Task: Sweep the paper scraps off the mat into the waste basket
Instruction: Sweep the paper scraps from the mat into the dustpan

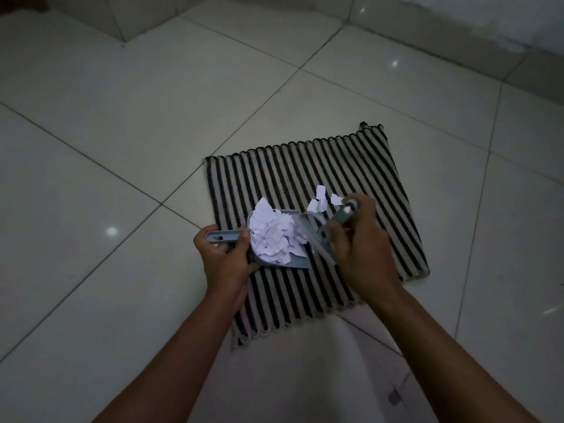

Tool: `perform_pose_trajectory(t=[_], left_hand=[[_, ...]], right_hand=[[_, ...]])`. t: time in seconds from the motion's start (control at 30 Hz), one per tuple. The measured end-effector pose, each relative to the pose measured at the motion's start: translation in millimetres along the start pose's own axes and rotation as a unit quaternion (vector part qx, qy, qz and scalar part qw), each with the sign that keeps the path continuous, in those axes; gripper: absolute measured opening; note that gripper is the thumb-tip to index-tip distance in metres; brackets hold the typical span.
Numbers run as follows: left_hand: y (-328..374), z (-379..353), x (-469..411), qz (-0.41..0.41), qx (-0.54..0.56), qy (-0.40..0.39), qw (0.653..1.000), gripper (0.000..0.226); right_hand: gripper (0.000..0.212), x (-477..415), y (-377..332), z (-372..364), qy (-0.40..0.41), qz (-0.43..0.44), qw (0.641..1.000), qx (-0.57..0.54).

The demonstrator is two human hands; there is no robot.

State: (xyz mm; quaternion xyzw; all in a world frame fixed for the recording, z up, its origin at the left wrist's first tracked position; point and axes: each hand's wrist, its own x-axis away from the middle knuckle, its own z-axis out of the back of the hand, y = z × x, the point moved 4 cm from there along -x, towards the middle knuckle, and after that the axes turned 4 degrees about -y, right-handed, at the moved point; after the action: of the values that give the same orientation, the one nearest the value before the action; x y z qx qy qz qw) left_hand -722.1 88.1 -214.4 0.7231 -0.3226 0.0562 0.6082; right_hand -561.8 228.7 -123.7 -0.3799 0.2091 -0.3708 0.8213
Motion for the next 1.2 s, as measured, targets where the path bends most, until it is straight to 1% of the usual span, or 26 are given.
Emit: perform_pose_trajectory(t=[0.1,0.17,0.3,0.4,0.47,0.53,0.6,0.63,0.73,0.77,0.83,0.9,0.97,1.03,1.1,1.2], left_hand=[[-2.6,0.2,3.5,0.006,-0.005,-0.001,1.0,0.05],[-2.5,-1.2,4.0,0.008,-0.004,0.0,1.0,0.051],[-1.1,-3.8,4.1,0.008,-0.007,-0.003,1.0,0.05],[-1.7,-3.6,5.3,0.008,-0.005,-0.001,1.0,0.049],[-1.3,-3.2,5.1,0.007,-0.007,-0.002,1.0,0.049],[-0.4,-2.1,3.9,0.006,-0.006,-0.003,1.0,0.049],[-0.1,-1.6,2.5,0.006,0.0,-0.004,1.0,0.049],[-0.2,-1.9,1.7,0.005,0.002,-0.004,1.0,0.049],[0.6,-3.5,-0.9,0.002,0.003,-0.006,1.0,0.049],[1.0,-3.8,-2.3,0.001,0.004,-0.007,1.0,0.049],[1.9,-4.0,-6.2,-0.003,0.001,-0.006,1.0,0.048],[3.1,-4.7,-10.3,-0.005,0.0,-0.007,1.0,0.048],[4.6,-6.9,-14.1,-0.008,0.002,-0.011,1.0,0.049],[5.3,-10.0,-17.1,-0.012,0.004,-0.016,1.0,0.049],[4.6,-11.6,-18.8,-0.012,0.005,-0.016,1.0,0.05],[2.7,-11.2,-19.8,-0.011,0.001,-0.009,1.0,0.051]], right_hand=[[0.032,-3.5,13.8,14.2,0.078,-0.034,0.996,-0.016],[0.032,-2.0,20.2,15.8,0.086,-0.048,0.995,0.005],[0.027,10.7,15.2,-1.7,0.049,-0.031,0.998,0.017],[0.031,17.8,7.2,-13.0,0.023,-0.012,1.0,0.005],[0.033,15.0,4.8,-8.0,0.027,-0.018,0.999,-0.026],[0.033,8.5,7.0,2.5,0.05,-0.033,0.997,-0.058],[0.031,3.7,10.3,10.0,0.069,-0.037,0.996,-0.049],[0.031,2.5,10.0,9.4,0.061,-0.032,0.997,-0.04],[0.033,4.1,5.2,-3.4,-0.009,0.003,1.0,-0.022],[0.033,3.4,3.7,-4.3,-0.018,0.012,1.0,-0.022],[0.032,-4.7,4.3,3.0,0.002,0.009,0.999,-0.045],[0.031,-18.4,9.2,14.7,0.04,-0.001,0.998,-0.054],[0.031,-34.1,14.4,24.5,0.08,-0.003,0.996,-0.031],[0.03,-48.7,19.4,28.5,0.098,-0.007,0.995,-0.006],[0.029,-58.1,21.7,22.8,0.069,-0.008,0.998,0.01],[0.017,-54.8,16.7,4.8,-0.026,0.012,0.997,0.068]])
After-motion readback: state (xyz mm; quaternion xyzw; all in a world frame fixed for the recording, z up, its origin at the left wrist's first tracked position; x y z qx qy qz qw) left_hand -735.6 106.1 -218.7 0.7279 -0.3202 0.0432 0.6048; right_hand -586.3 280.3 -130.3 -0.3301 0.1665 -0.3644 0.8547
